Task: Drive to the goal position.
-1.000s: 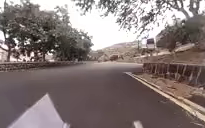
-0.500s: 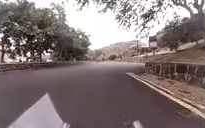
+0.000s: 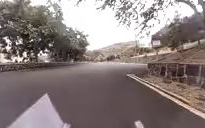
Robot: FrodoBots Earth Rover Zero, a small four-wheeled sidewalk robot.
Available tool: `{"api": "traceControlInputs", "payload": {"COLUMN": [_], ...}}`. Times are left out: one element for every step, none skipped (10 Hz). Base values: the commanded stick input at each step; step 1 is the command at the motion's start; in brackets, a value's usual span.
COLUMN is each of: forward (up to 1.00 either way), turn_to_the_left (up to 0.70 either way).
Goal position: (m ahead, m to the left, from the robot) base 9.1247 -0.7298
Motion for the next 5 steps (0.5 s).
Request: {"api": "traceControlInputs", "payload": {"forward": [1.00, 1.00, 1.00, 1.00, 1.00], "turn_to_the_left": [0.00, 0.00, 0.00, -0.18, -0.09]}}
